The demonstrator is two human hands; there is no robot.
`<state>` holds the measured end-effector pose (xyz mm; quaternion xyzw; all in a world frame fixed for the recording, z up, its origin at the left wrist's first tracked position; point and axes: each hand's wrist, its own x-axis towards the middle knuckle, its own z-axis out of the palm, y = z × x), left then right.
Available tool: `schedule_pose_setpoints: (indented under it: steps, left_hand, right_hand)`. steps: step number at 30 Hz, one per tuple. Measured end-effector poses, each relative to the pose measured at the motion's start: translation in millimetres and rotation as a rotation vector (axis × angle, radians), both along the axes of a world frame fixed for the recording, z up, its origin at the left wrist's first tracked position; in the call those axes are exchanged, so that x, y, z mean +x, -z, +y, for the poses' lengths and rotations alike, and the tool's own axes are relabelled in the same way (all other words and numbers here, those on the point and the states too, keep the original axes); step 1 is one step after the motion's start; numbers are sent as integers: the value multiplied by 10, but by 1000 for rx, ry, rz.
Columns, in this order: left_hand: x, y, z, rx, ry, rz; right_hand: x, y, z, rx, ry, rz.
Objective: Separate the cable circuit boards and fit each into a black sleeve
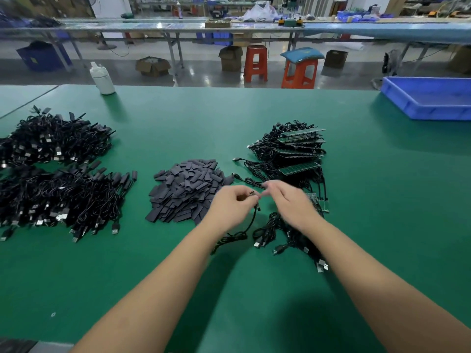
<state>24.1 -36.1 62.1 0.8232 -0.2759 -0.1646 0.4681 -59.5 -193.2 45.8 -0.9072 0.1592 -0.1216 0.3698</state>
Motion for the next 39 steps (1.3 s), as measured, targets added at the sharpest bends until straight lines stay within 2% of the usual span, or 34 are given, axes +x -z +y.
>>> schedule_pose_setpoints:
  steps: [1,2,3,4,7,9,14,16,18,21,23,25,27,32,36,39]
  left_hand:
    - [33,-60,38,-74,-11,62]
    - [66,-102,72,-142,-36,109]
    - [103,-131,107,-195,-65,152]
    - [143,-140,144,-226,-87,197]
    - [241,-67,277,-229,-56,329]
    - [284,31,370,-205,-29,372]
    - [343,305,529,-156,-41,404]
    - [363,411,583,-148,-66,400]
    - [374,501,635,-164,-90,412]
    - [386,603,690,-185,-135,418]
    - [451,691,735,-85,-247,257]
    - [538,794,831,146,-373,-32]
    - [590,891,943,314,-424,-197]
    - [631,1078,1012,492,-356,-251]
    - [643,1104,991,442,-392,-296]
    - [642,1107,956,407,-398,-347]
  right_hand:
    - [1,-18,148,356,-48,53]
    - [11,4,268,625,-77,87]
    - [17,41,359,797,-97,87]
    - [17,76,435,868,-113,65]
    - [48,194,566,778,-90,-43]
    - [78,235,602,729,-43,-26]
    - [133,297,724,263,-57,105]
    - [172,342,778,141,-61,171]
    - [205,388,847,162,-18,194]
    - [240,461,917,334,60,199]
    - [231,513,935,387,80,238]
    - [195,578,931,435,81,274]
    - [155,658,915,475,77,282]
    - [117,817,923,478,98,216]
    - [34,951,1017,320,146,136]
    - [-11,995,1035,310,159,81]
